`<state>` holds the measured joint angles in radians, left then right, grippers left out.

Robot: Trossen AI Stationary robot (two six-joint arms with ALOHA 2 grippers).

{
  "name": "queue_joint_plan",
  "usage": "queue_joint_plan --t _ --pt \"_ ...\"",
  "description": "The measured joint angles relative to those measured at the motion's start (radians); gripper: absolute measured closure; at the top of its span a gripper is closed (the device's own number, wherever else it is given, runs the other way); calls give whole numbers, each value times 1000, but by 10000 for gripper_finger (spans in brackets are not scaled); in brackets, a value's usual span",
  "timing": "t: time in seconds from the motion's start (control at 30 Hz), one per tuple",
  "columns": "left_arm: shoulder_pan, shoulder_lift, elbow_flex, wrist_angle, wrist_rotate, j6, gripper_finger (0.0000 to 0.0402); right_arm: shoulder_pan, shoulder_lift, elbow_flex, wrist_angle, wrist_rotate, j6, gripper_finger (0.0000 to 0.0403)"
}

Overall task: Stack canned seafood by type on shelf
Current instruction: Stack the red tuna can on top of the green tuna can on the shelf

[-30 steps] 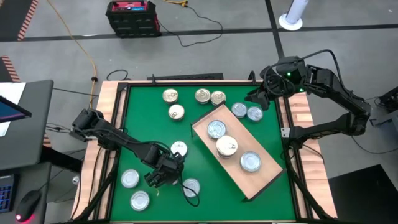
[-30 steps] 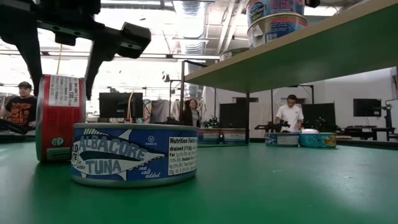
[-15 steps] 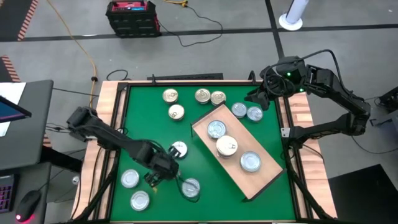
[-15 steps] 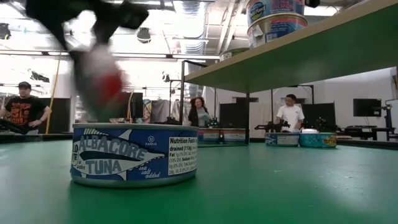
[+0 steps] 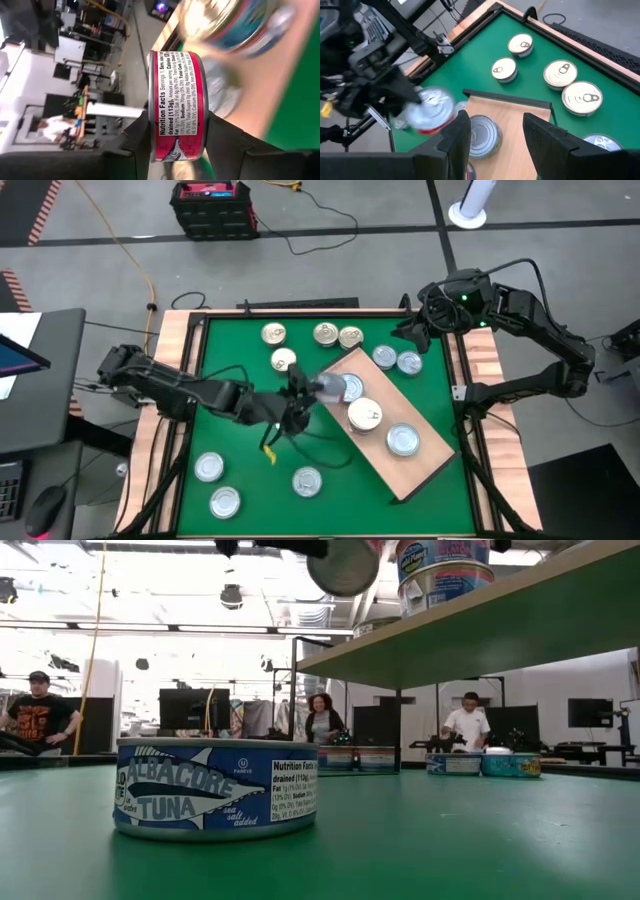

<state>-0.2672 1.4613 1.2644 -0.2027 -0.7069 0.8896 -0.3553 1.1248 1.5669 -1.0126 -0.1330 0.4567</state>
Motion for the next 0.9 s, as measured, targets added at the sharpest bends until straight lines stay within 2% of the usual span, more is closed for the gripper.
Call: queue_joint_plan --t 0.17,0.33,0.43,0.67,0.9 --pt "118 0 0 72 123 127 255 0 0 0 16 0 3 198" --pt "211 13 3 116 345 229 254 0 1 0 38 0 3 198" --pt "219 48 1 95 347 251 256 0 1 0 38 0 3 198" --pt "206 116 0 108 337 433 255 0 1 0 40 0 3 198" --pt "204 113 3 108 346 434 251 0 1 0 49 0 -9 198"
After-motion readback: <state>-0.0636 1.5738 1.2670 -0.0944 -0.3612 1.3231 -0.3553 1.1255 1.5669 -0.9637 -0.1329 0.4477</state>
